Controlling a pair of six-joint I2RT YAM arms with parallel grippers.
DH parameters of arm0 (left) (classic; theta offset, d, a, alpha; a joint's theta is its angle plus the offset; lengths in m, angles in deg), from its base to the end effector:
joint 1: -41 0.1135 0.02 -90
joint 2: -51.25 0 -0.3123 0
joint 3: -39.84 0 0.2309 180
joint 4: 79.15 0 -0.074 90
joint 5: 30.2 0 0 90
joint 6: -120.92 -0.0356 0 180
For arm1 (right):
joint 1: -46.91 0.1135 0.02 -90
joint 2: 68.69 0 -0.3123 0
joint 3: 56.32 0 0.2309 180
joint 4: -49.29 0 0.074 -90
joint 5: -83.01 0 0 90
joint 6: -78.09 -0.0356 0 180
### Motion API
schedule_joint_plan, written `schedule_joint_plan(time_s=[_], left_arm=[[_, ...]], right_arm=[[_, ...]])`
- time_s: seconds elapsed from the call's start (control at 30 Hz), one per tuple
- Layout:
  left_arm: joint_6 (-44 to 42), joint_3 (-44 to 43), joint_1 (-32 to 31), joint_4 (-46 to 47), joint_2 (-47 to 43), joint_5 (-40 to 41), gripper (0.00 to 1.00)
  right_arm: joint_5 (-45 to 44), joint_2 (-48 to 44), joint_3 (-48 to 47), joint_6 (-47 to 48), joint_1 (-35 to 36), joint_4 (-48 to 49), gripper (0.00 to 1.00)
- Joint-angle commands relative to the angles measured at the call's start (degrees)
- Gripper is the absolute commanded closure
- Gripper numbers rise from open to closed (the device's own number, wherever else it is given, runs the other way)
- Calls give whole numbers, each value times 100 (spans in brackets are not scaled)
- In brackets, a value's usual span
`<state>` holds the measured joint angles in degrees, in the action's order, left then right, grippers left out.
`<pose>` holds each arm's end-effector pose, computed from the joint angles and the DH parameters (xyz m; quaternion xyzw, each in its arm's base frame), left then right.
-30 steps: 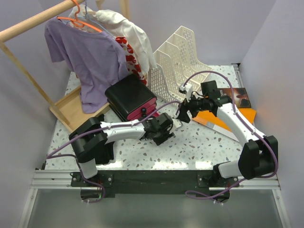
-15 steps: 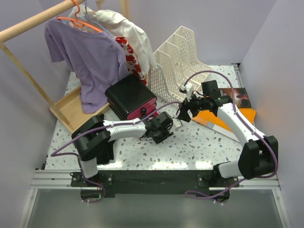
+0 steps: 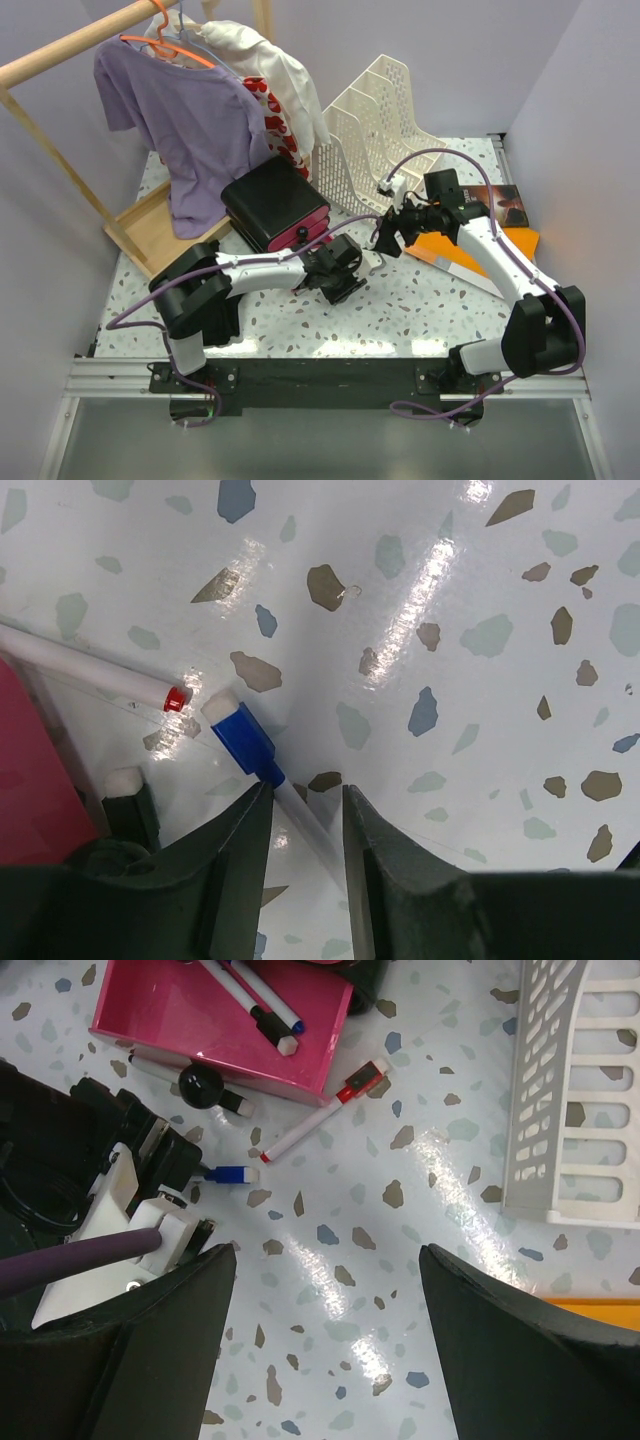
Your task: Organize the desk
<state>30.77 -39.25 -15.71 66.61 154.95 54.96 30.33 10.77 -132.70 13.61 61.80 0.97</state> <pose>0.1954 -0.3030 0.2271 0.4682 0.8410 -0.1629 0.2170 0.2431 0.0870 0.3282 -0.4081 0.8026 0.2717 0.3398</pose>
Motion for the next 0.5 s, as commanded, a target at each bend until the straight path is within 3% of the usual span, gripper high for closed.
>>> schedule_joint_plan(time_s=[0.0, 0.27, 0.47], left_arm=[[471, -21, 107, 55, 150, 167, 60], [717, -136, 90, -165, 309, 467, 59], [717, -189, 11, -315, 318, 765, 65]], right_arm=[[671, -89, -117, 120, 172, -296, 20], [680, -80, -126, 129, 154, -295, 20], [671, -62, -143, 146, 145, -340, 20]])
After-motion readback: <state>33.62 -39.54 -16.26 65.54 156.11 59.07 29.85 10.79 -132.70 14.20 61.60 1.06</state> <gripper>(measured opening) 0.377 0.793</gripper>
